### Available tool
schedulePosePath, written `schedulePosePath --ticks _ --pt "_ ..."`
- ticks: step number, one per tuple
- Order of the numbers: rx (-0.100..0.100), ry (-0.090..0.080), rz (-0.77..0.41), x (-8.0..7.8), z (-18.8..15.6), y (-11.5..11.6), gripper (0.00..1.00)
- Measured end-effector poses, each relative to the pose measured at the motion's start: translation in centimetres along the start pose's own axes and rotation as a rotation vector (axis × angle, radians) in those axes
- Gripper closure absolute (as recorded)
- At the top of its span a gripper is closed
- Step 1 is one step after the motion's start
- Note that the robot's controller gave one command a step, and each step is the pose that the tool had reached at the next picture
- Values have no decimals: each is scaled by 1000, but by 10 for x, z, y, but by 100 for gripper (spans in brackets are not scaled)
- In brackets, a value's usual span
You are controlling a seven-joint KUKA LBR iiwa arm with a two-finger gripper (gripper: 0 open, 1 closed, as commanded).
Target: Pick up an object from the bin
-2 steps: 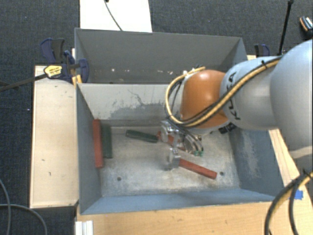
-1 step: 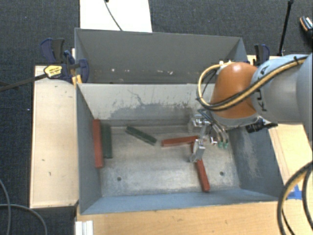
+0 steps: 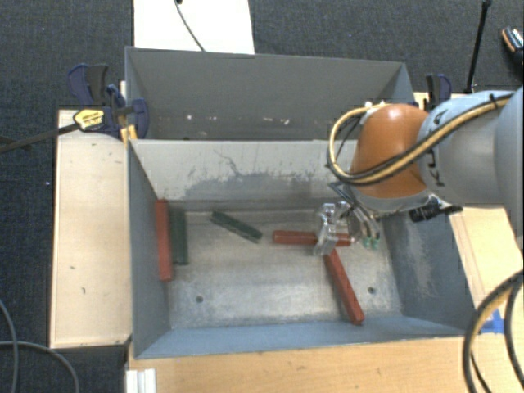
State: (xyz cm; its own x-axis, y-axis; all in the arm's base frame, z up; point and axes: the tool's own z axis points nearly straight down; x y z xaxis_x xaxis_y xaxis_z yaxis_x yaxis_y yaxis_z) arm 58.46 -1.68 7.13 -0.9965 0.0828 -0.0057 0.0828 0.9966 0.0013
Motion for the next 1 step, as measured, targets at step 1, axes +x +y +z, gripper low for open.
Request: schedulePosePath --ticks 1 --pt "0 -4 -52 27 -145 16 100"
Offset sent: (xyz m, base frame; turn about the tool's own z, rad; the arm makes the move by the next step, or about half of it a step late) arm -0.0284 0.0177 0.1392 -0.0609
